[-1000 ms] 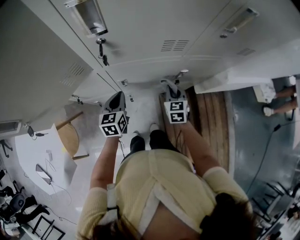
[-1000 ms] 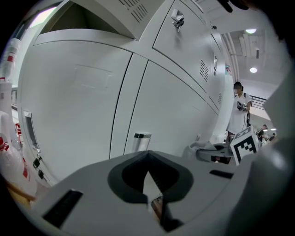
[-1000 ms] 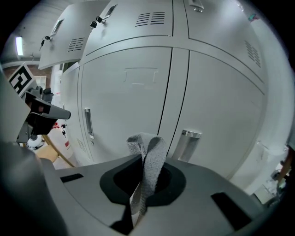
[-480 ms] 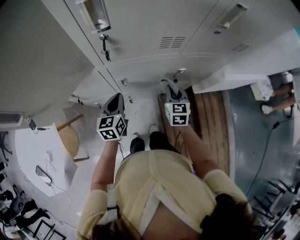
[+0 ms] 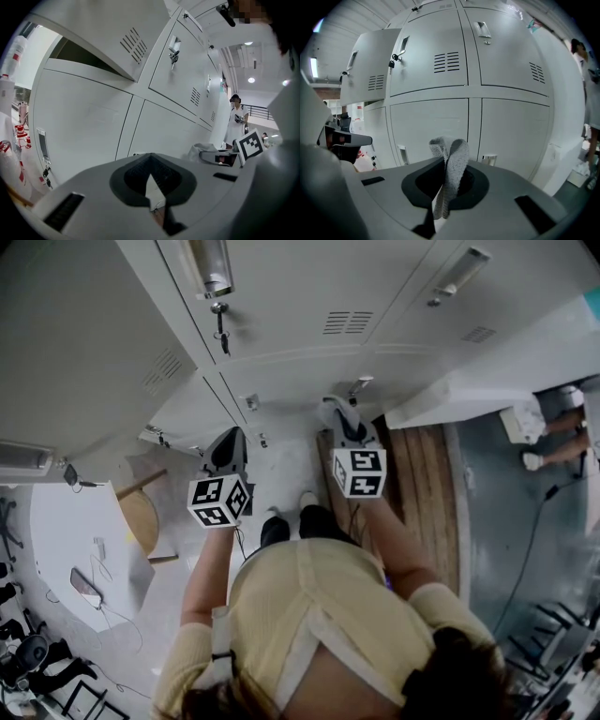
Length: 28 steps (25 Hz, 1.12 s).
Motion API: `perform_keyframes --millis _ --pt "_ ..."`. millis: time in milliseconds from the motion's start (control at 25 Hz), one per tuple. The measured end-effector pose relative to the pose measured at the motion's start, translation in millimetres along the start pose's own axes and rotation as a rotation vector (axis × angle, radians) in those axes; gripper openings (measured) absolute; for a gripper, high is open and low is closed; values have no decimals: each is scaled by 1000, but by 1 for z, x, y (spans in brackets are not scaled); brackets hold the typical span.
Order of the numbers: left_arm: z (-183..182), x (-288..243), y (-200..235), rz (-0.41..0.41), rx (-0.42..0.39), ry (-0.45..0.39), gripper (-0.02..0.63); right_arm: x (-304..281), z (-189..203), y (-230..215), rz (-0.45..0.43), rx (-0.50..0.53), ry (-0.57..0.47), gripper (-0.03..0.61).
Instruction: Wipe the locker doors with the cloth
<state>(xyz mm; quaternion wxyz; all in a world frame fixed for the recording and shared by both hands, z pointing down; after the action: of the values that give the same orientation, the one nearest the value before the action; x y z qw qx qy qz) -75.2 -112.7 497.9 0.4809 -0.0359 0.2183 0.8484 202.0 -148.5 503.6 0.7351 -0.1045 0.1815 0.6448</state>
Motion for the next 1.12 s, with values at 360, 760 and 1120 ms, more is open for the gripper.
perform_keyframes --millis 360,760,1120 --pt "-21 19 -10 9 -18 -41 -14 24 -22 7 -67 -90 -28 9" --pt "-39 29 -21 -11 -82 -51 -14 46 -41 12 -126 -136 -58 9" --pt "-50 37 -28 -21 -109 -82 -14 54 -44 14 -145 -174 -43 9"
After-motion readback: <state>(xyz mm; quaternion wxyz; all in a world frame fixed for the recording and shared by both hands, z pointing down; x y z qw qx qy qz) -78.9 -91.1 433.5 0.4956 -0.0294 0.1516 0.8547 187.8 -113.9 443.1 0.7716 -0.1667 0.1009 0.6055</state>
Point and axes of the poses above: the fingertips, and each gripper's own axes: x backward along the fingers, y to its left, z out of its underside, the point moved 8 cm from there along x, backward along the fingers, and after that the axes turned 9 degrees about z, right-handed, at the moved point
